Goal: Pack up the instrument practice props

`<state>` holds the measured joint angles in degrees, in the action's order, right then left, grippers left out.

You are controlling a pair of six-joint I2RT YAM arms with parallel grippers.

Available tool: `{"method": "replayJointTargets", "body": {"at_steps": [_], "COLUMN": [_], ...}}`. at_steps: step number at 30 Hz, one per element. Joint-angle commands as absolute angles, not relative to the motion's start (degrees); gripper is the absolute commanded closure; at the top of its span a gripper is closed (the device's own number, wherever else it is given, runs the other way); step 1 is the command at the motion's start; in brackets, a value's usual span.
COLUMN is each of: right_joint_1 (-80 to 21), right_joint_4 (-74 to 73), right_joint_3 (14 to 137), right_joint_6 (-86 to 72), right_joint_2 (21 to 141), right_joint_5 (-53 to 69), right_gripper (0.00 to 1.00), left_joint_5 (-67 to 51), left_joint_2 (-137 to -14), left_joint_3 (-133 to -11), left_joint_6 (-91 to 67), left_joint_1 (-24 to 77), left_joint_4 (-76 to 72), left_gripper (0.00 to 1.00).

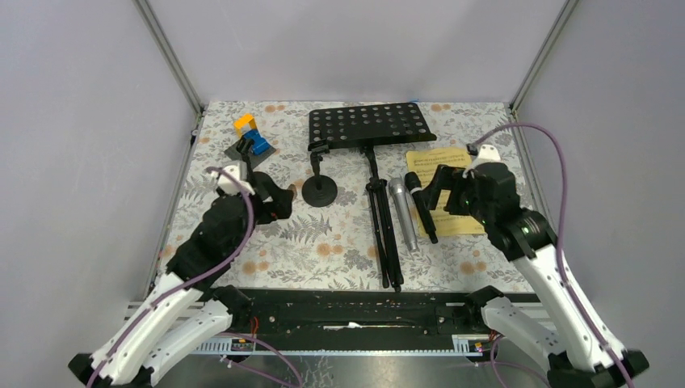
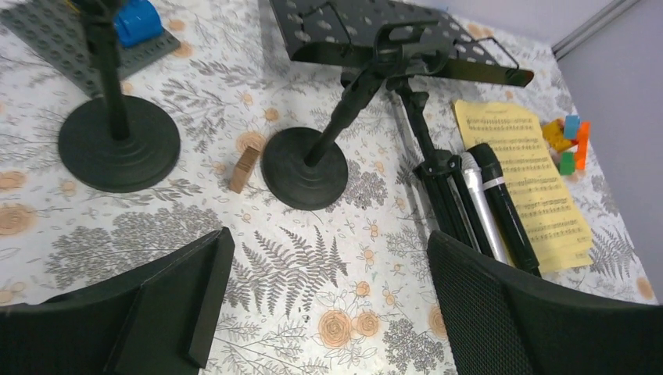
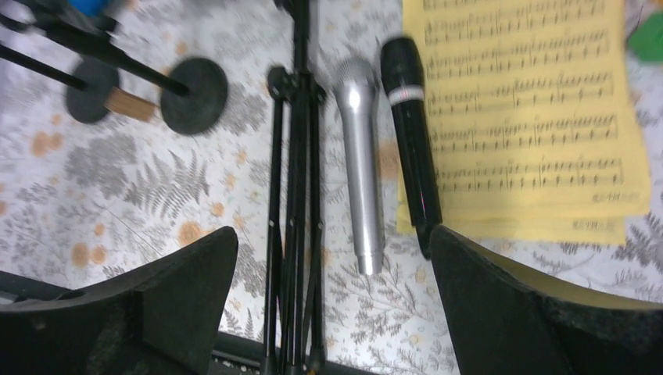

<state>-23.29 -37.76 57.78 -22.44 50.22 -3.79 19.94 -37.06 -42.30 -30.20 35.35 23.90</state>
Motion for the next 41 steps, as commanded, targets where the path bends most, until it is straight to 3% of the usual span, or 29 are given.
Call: {"method": "replayJointTargets", "body": {"at_steps": [1, 7, 17, 41], "right_joint_1": [-23.11, -23.07, -23.11, -23.09], "right_joint_4": [-29.48, -24.52, -26.06, -26.21], "right_joint_3": [55.15, 45.25, 39.36, 37.36], "right_joint_6": [-16.84, -6.8, -5.41, -4.75], "right_joint_2": [40.28, 24.84, 8.54, 7.44], "right_joint_5": [-6.47, -1.9, -9.39, -9.25], "right_gripper": [0.0, 0.0, 0.0, 0.0], "left_joint_5": [24.65, 28.14, 29.07, 25.17], "left_joint_2": [-31.48, -28.16, -26.42, -24.6], "left_joint_3": [-44.03, -42.98, -42.15, -42.15], "left_joint_6": [-27.21, -27.41, -27.96, -26.58], "left_joint_1": [35.45, 35.51, 35.42, 29.48], "left_joint_4": [29.92, 31.88, 31.79, 30.49], "left_gripper": [0.01, 0.01, 0.01, 0.01]}}
